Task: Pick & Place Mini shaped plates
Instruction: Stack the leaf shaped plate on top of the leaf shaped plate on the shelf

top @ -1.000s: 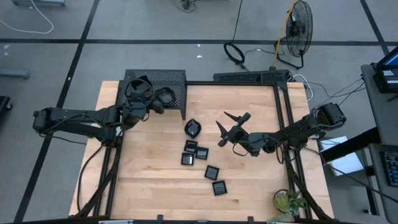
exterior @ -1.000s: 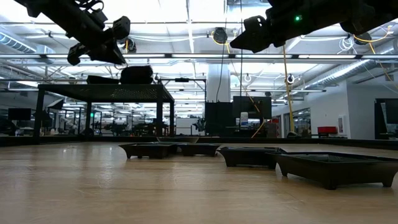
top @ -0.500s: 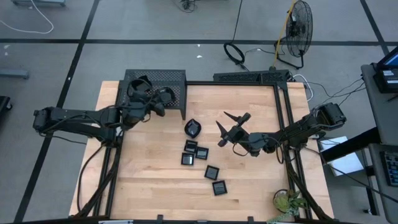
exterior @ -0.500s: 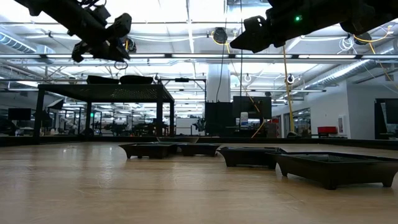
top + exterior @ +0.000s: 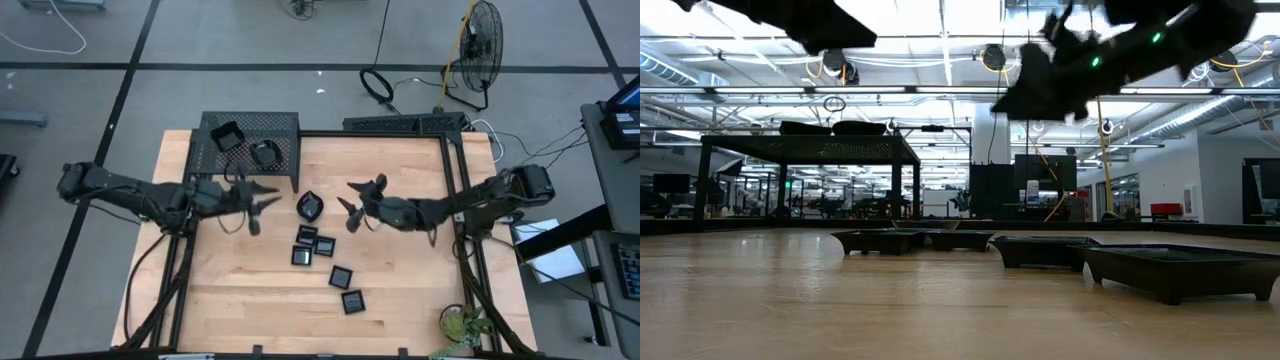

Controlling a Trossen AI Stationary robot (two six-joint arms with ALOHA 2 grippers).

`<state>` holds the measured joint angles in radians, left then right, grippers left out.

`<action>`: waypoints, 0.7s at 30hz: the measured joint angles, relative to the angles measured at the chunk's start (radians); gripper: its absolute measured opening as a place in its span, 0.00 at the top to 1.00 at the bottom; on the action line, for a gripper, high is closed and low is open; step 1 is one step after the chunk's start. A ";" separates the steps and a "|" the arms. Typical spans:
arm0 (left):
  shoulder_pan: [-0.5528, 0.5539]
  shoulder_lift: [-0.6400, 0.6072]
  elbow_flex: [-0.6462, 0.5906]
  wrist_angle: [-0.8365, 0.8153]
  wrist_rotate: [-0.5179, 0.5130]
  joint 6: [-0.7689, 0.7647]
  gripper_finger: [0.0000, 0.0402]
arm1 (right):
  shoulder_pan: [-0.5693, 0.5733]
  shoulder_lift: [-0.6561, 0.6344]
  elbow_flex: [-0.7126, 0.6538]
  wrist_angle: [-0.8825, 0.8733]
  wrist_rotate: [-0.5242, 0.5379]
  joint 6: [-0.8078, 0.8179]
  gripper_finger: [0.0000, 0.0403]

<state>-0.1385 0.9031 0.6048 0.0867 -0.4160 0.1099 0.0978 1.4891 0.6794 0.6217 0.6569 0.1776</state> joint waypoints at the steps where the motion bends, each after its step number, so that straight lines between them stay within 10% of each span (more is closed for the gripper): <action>1: -0.023 0.007 0.000 0.002 0.001 0.040 0.78 | -0.030 0.000 0.011 -0.067 -0.049 0.070 0.41; 8: -0.100 0.080 0.004 0.091 -0.104 0.092 0.78 | -0.126 0.107 0.140 -0.238 -0.319 0.149 0.39; 21: -0.104 0.118 0.024 0.089 -0.107 0.087 0.78 | -0.172 0.422 0.426 -0.516 -0.401 0.251 0.33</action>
<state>-0.2423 1.0214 0.6290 0.1761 -0.5227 0.1971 -0.0742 1.9115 1.1054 0.1057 0.2556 0.4289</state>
